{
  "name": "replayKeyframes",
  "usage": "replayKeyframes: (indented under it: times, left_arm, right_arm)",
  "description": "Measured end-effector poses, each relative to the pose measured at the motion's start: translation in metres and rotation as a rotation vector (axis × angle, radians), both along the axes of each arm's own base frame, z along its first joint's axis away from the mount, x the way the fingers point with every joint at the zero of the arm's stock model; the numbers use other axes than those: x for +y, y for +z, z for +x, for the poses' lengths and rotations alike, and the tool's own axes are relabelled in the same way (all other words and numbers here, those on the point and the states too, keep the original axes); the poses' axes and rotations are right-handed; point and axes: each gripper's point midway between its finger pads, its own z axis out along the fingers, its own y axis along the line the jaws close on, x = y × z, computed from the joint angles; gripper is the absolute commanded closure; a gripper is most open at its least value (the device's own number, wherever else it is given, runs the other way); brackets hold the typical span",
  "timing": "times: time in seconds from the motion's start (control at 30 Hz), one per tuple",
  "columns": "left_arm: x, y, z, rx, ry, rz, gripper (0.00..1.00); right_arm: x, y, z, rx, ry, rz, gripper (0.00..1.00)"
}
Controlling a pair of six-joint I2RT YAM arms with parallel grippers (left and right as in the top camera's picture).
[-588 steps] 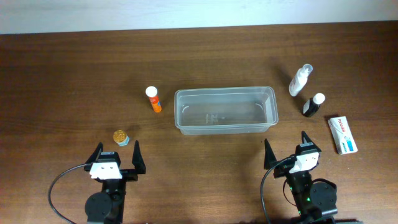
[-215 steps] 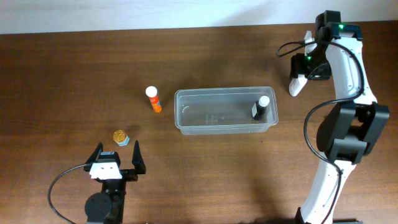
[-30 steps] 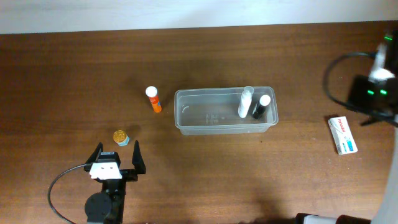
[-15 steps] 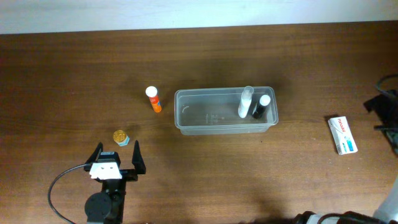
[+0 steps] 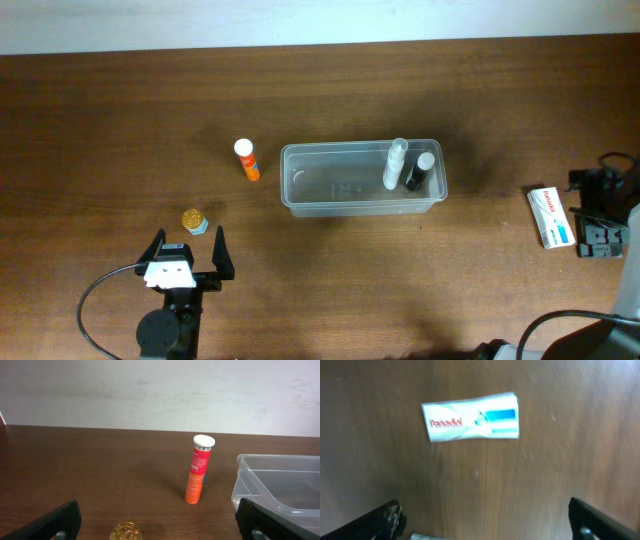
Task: Pack container
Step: 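Lower the right gripper and grasp the white Panadol box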
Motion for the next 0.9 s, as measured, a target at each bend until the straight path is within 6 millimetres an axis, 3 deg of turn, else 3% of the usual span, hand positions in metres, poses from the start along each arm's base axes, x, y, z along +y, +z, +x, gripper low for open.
replayKeyframes:
  times: [0.27,0.4,0.53,0.67,0.77,0.9]
  left_arm:
    - [0.0,0.0,0.0,0.0,0.0,0.0,0.01]
    - [0.0,0.0,0.0,0.0,0.0,0.0,0.01]
    - [0.0,0.0,0.0,0.0,0.0,0.0,0.01]
    - [0.0,0.0,0.0,0.0,0.0,0.0,0.01]
    - [0.0,0.0,0.0,0.0,0.0,0.0,0.01]
    - [0.0,0.0,0.0,0.0,0.0,0.0,0.01]
  right_arm:
    - [-0.021,-0.009,0.024,0.012,0.475,-0.219,0.02]
    - [-0.025,-0.021,0.027,0.05,0.585,-0.234,0.02]
    - [-0.026,-0.023,0.028,0.062,0.653,-0.257,0.02]
    - [-0.031,-0.024,0.035,0.076,0.831,-0.325,0.02]
    - [-0.03,-0.037,0.04,0.088,0.973,-0.341,0.01]
    - [-0.026,-0.069,0.038,0.135,1.168,-0.3,0.01]
